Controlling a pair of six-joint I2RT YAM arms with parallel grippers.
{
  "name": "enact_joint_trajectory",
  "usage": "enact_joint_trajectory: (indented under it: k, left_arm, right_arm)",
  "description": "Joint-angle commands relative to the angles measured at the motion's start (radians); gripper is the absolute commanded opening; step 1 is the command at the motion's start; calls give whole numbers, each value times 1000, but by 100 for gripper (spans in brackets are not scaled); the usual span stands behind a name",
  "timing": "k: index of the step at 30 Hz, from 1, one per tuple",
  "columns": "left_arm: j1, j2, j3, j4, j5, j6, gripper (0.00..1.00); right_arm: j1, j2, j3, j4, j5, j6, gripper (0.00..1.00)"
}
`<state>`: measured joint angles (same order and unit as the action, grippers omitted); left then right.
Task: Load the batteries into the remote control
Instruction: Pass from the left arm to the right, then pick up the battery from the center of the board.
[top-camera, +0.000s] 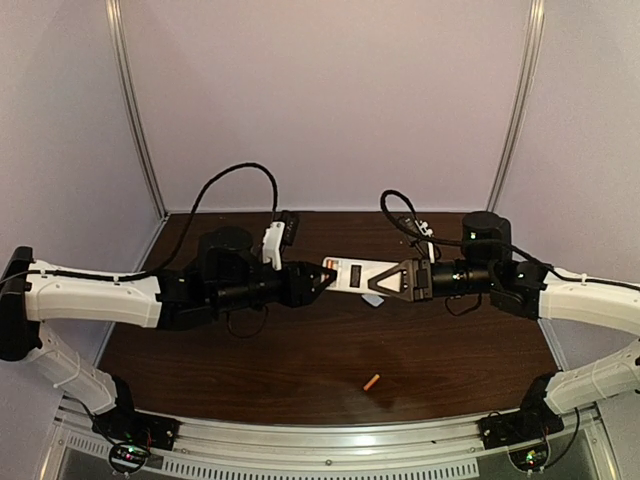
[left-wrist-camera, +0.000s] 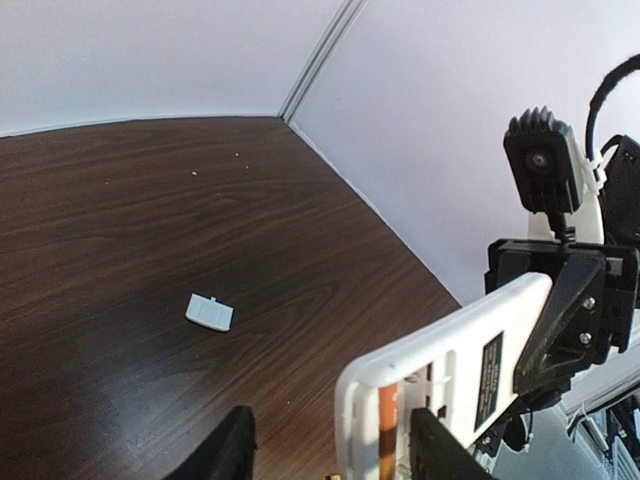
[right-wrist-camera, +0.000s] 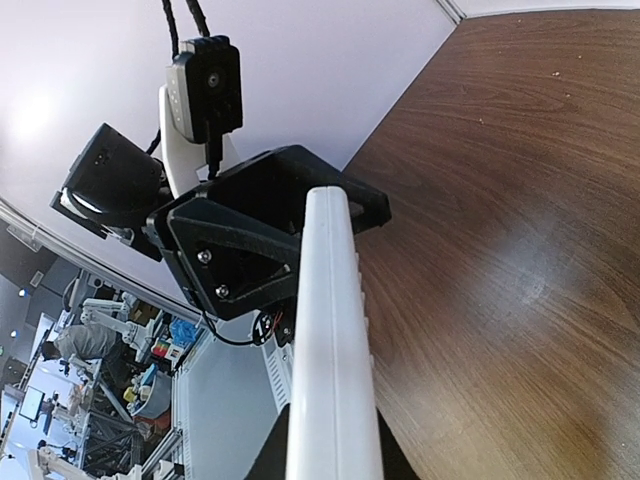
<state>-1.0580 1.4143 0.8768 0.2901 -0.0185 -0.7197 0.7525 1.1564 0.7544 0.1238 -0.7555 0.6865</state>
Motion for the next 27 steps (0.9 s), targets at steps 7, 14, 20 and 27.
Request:
enact_joint_trajectory:
  k: [7,14,20,27]
  left_arm:
    - [8,-121,-20,-108,35,172,63]
    - [-88,8,-5,-314,95,289,47]
    - [-191,264,187,-480,140,342,39]
    - [-230,459,362,-546,138,306,37]
  right_arm:
    - [-125,-60,-38,-150,34,-30,0]
    - [-271,-125,-70,-290,24,-89,0]
    - [-356,-170,-99,-370,8,-129,0]
    - [-422,-210,-143,-403,-3,-126,0]
